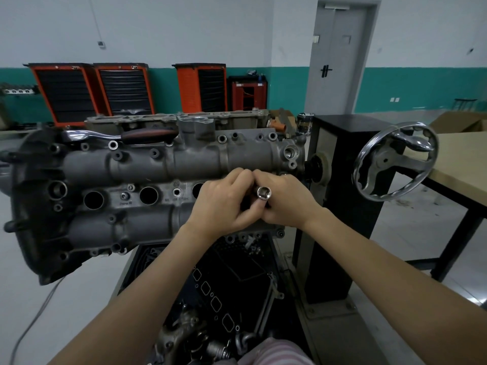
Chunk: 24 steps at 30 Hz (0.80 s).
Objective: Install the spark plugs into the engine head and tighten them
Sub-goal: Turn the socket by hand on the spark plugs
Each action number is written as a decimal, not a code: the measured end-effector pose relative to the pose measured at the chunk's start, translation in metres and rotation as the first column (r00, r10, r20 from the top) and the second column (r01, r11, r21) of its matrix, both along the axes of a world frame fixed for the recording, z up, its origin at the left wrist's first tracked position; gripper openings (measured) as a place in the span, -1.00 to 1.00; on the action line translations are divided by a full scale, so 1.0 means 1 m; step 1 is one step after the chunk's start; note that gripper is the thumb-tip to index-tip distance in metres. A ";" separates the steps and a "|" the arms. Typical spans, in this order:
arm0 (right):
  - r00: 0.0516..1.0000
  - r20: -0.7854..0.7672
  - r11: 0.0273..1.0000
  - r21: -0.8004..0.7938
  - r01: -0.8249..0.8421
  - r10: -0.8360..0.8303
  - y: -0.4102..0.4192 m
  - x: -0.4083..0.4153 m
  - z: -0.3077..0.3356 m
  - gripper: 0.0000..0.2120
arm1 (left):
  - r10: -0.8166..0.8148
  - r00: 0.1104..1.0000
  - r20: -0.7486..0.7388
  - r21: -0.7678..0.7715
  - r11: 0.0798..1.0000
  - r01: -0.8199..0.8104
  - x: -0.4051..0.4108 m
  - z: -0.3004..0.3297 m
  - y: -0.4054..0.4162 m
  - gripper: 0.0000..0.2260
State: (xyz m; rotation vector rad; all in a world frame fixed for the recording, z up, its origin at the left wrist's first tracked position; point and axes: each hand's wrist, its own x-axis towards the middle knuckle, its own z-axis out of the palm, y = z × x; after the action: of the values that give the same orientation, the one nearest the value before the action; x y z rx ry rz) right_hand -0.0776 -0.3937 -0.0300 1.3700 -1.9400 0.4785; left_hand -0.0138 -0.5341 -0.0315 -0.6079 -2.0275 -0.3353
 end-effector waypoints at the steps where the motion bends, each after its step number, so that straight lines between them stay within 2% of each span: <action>1: 1.000 -0.007 1.000 0.001 0.002 -0.002 0.000 0.001 0.000 -0.85 | 0.009 1.000 0.001 -0.004 1.000 -0.009 0.000 0.000 0.000 -0.71; 6: 1.000 0.010 0.999 -0.040 0.027 -0.027 -0.002 -0.001 0.000 -0.84 | 0.076 0.997 -0.026 -0.016 0.997 -0.076 -0.005 -0.004 -0.001 -0.70; 9: 0.999 0.035 0.998 -0.050 0.026 -0.025 -0.002 -0.002 0.000 -0.84 | 0.054 0.997 -0.055 -0.039 0.998 -0.056 -0.007 -0.004 -0.003 -0.69; 15: 1.000 0.019 1.000 -0.012 0.014 -0.014 -0.001 -0.001 -0.001 -0.69 | 0.007 1.000 -0.027 -0.022 1.000 -0.008 -0.002 -0.001 -0.001 -0.72; 18: 1.000 -0.005 1.000 0.011 -0.005 0.005 0.000 -0.002 0.000 -0.84 | 0.002 1.000 -0.018 -0.017 1.000 -0.003 -0.001 -0.002 -0.001 -0.74; 21: 1.000 0.003 1.000 -0.005 0.003 -0.003 0.000 -0.002 0.000 -0.80 | 0.050 0.998 -0.028 -0.024 0.998 -0.051 -0.003 -0.002 -0.001 -0.74; 24: 1.000 0.004 0.999 -0.052 0.006 -0.005 0.000 -0.002 0.000 -0.87 | 0.076 0.995 -0.065 -0.038 0.996 -0.079 -0.006 -0.003 -0.002 -0.71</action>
State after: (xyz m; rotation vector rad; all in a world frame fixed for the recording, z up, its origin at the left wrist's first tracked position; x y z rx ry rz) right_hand -0.0793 -0.3938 -0.0303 1.3317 -1.9206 0.5253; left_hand -0.0198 -0.5364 -0.0348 -0.5564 -1.9945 -0.2268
